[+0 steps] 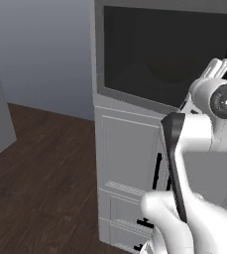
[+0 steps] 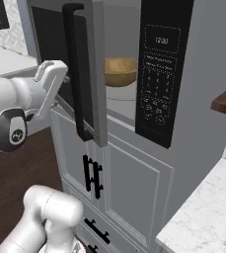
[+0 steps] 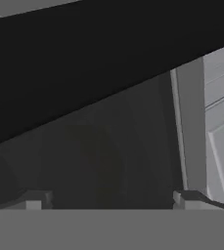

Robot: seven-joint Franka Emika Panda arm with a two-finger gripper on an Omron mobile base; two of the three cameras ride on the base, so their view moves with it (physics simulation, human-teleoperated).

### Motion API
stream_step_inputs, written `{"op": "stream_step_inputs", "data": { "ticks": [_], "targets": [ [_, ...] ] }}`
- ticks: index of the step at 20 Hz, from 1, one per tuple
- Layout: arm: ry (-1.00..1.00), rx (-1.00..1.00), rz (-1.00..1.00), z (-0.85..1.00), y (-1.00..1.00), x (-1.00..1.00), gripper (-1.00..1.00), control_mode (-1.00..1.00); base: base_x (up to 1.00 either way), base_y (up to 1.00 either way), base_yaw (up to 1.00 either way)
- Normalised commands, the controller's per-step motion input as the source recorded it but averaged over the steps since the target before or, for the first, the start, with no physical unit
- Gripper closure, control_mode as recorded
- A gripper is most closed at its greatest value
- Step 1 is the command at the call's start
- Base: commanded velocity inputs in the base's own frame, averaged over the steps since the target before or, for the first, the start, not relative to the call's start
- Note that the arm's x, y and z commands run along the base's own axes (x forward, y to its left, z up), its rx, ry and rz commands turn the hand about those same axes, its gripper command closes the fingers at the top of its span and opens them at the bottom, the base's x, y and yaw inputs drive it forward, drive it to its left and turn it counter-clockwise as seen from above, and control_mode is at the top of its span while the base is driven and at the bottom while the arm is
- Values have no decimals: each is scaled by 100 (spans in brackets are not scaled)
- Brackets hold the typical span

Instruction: Pick the cucumber from the sink and place it in the bowl. Then pick the bowl and place it in the microwave. Then close the microwave door and press the start button.

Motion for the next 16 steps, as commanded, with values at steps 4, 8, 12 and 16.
{"op": "stream_step_inputs", "data": {
  "ticks": [4,8,12,16],
  "targets": [
    [8,3,-5,0,-17,91,-100,-100,0,0,0],
    [4,5,-2,0,-38,83,-100,-100,0,0,0],
    [0,4,0,0,-42,72,-100,-100,0,0,0],
    [0,2,-1,0,-34,71,-100,-100,0,0,0]
  ]
}}
